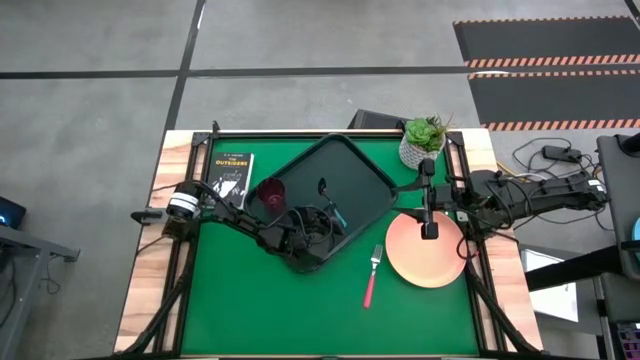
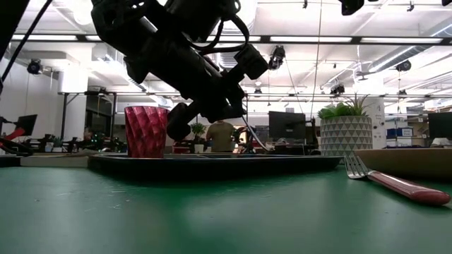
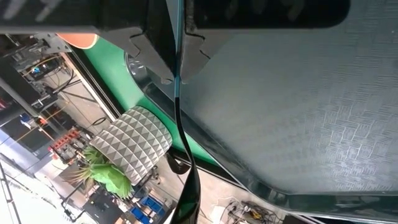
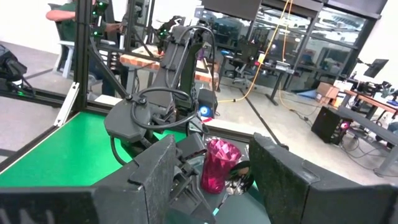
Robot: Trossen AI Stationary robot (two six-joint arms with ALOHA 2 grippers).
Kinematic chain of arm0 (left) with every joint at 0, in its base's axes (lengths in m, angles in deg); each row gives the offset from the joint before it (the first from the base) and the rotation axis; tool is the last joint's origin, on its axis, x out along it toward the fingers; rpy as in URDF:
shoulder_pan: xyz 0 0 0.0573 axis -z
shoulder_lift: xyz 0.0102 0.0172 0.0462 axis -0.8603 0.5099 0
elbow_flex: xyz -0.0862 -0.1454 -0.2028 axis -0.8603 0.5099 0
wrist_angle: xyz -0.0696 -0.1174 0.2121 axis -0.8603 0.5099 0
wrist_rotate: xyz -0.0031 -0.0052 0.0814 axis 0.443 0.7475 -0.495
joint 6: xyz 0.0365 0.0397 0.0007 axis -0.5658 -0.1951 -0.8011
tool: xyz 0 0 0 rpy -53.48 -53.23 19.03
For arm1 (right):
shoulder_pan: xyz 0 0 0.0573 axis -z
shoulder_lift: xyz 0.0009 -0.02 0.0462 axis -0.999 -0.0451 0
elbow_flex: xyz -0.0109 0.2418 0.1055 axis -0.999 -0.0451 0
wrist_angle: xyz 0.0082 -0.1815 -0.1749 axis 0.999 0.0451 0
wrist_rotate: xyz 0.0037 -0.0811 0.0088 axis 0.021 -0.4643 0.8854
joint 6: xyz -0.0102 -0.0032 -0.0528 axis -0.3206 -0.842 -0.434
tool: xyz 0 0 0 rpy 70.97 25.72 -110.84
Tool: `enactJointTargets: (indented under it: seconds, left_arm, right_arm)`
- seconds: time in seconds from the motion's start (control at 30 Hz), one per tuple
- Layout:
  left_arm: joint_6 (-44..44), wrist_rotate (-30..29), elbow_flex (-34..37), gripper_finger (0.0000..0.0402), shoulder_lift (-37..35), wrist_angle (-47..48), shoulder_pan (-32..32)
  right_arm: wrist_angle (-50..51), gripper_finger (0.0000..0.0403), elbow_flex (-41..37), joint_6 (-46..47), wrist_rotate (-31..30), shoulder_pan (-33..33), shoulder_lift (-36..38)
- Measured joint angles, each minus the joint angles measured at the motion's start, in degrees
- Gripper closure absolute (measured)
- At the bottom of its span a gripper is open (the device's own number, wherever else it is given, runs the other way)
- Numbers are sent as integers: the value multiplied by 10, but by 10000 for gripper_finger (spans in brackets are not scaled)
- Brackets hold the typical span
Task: Pick and place plate/cup/fork/spoon on tray
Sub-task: Put the blue spoon on the black serving tray to the bottom right of the red glass
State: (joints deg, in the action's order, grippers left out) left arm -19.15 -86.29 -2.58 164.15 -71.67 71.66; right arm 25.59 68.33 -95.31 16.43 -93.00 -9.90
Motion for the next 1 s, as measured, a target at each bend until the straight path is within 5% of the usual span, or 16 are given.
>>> enactJointTargets:
  seconds: [1.0]
  left_arm:
    - [16, 0, 0, 402, 0, 0, -4]
  right_arm:
    - [28, 211, 0, -4, 0, 0, 4]
